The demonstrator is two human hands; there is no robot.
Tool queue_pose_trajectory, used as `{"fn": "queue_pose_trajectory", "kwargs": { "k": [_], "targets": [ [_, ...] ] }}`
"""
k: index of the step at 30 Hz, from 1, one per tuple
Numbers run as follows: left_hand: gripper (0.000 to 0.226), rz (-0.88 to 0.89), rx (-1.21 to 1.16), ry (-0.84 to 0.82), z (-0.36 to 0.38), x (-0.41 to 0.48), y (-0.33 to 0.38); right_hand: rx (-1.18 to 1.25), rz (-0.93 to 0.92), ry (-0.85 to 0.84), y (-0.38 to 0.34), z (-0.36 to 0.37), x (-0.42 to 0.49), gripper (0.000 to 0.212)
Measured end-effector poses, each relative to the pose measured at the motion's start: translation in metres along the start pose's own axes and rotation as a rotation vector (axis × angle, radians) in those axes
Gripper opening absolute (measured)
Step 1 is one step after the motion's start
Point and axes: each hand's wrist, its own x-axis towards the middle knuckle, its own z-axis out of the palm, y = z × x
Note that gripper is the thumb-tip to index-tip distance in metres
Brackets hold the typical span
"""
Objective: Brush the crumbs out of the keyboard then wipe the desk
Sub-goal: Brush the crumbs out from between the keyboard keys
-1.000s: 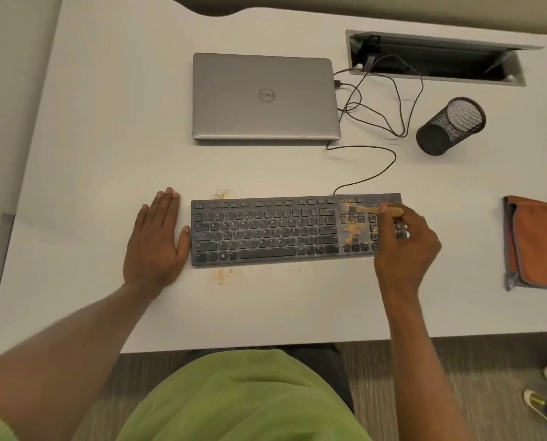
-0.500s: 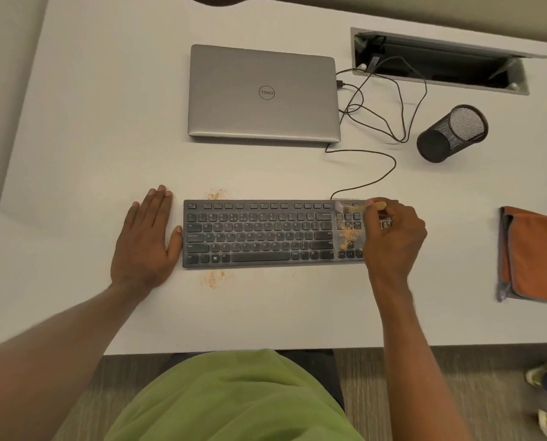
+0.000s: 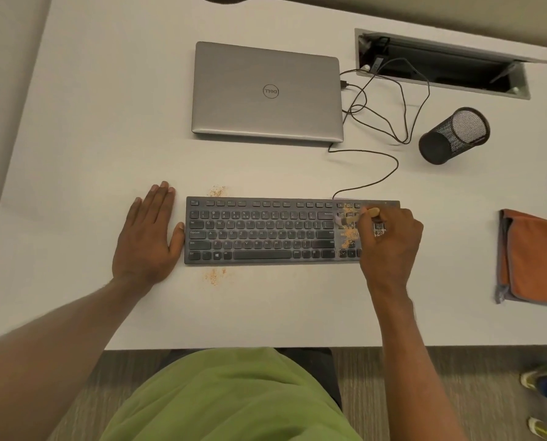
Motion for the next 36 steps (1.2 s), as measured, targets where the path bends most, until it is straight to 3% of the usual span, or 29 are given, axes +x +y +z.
{"fn": "queue_pose_trajectory", "kwargs": {
  "k": [12, 18, 27, 33, 36],
  "targets": [
    [0.070, 0.004, -0.002, 0.010, 0.000, -0.001, 0.001, 0.066, 0.046, -0.036, 0.009, -0.002, -0.010, 0.010],
    [0.070, 0.008, 0.001, 0.014, -0.001, -0.001, 0.001, 0.123, 0.079, 0.030, 0.003, -0.002, -0.001, 0.023],
    [0.070, 0.003, 0.006, 0.008, -0.001, 0.000, 0.001, 0.121, 0.069, -0.042, 0.011, -0.005, -0.015, 0.011],
    [0.070, 0.006, 0.011, 0.004, -0.001, 0.000, 0.001, 0.166, 0.076, 0.036, 0.005, -0.007, -0.014, 0.017],
    [0.070, 0.006, 0.007, 0.009, -0.001, -0.001, 0.001, 0.138, 0.056, -0.027, 0.012, -0.006, -0.016, 0.012]
  ]
}}
